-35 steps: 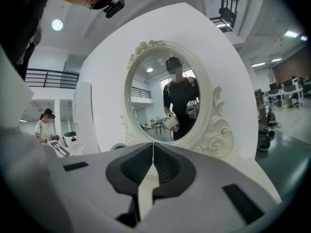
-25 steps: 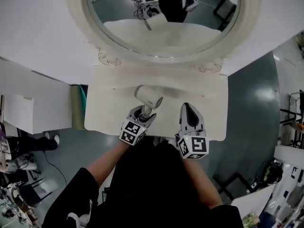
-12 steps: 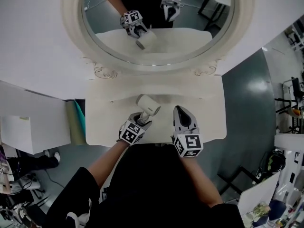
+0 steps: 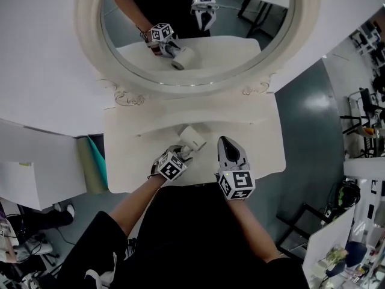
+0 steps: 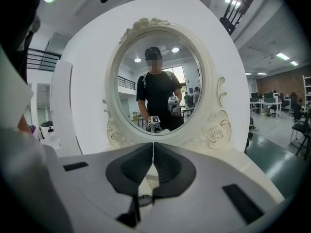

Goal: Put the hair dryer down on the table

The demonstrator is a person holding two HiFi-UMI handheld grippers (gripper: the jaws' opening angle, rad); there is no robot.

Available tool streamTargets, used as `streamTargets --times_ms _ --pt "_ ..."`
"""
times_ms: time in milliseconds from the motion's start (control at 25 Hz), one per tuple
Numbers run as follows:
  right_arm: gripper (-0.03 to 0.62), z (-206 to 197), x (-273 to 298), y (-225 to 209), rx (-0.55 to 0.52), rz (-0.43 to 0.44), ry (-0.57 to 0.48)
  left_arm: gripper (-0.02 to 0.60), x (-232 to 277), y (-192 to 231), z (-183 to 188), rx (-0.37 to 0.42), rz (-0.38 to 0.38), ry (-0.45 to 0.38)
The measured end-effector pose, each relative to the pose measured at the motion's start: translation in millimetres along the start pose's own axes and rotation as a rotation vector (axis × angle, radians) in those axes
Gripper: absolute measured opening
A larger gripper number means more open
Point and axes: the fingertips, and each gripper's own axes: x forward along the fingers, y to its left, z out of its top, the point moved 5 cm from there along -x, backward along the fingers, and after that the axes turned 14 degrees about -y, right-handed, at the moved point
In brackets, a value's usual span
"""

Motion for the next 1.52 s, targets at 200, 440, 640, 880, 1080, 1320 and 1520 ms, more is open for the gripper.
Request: streamTargets --times_ms 200,440,640,880,1080,1320,1520 --pt "0.018 -3.4 -5.4 -2.9 0.002 -0.034 0.016 0.244 12.7 -3.1 -11.7 0.072 -0.056 0.065" --pt "0.018 -3.5 -4.1 -2.0 -0.017 -0.035 0.023 0.244 20.0 6.1 -19.1 0.113 -0.122 0.108" --pt "0.018 -8.1 -3.9 -2.8 -0.012 -0.047 0.036 0.245 22.1 4.8 -27.9 0.134 -0.159 0.145" --pt "0.018 -14.1 -3.1 -15.2 -0.006 -0.074 0.052 0.247 23.6 6.2 -28.4 0.149 -0.178 0.159" --pt "0.018 -19.6 -0.7 -14.1 -0.027 -0.036 0.081 0.249 28.0 1.5 -27.4 0.148 -0.182 0.161" --pt "0.018 -20.1 2.2 -15.0 -0.016 -0.024 0.076 0.252 21.7 1.4 -26.5 0.143 -0.204 0.154" --pt "0.018 -23.2 1.5 -17.3 -0.017 -0.014 0.082 0.279 10.9 -2.7 -24.8 0.118 -0.221 0.138"
